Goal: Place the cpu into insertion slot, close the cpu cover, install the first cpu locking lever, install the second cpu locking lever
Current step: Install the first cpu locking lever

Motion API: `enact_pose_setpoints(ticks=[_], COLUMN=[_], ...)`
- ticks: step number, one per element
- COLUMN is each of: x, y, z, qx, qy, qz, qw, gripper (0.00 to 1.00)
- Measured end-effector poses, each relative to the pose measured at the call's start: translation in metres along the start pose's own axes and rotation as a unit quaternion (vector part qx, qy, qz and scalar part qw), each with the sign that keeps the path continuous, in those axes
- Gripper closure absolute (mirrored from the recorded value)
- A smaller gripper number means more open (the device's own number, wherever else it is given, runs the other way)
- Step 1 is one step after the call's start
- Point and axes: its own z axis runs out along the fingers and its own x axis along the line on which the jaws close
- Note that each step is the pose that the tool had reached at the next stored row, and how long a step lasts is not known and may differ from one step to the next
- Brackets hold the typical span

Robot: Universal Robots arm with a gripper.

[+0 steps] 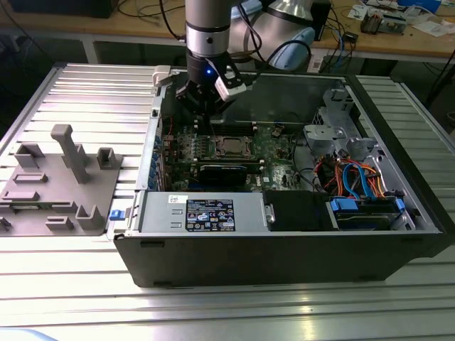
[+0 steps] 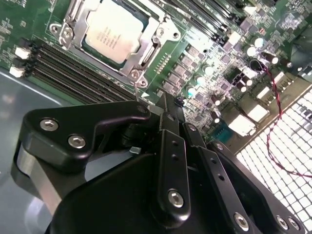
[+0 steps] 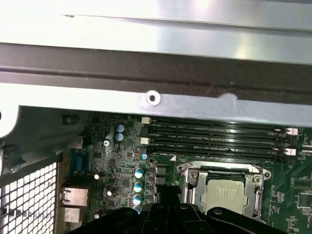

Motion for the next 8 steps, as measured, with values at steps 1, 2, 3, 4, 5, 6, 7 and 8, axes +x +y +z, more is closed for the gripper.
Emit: enact_pose_setpoints(ticks=[1, 2, 3, 4, 5, 6, 7, 8], x=[0.0013, 0.002, 0.0026, 0.0035, 0.0042, 0.0046, 0.005, 0.0054], y=[0.001, 0.0017, 0.0026, 0.0037, 0.0051, 0.0057, 0.0065, 0.0073], z=[-0.0003, -0.0005, -0.0007, -0.0012, -0.0019, -0.0024, -0.0027, -0.0031], qx=[0.0, 0.0, -0.0001, 0.0, 0.0, 0.0, 0.0, 0.0], qy=[-0.0001, -0.0002, -0.0003, -0.0003, -0.0003, -0.0004, -0.0005, -0.0006], qz=[0.0, 0.0, 0.0, 0.0, -0.001, -0.001, -0.001, -0.001], qw=[1.0, 1.0, 1.0, 1.0, 1.0, 1.0, 1.0, 1.0], gripper=[0.89, 0.89, 0.89, 0.89, 0.89, 0.89, 0.89, 0.89])
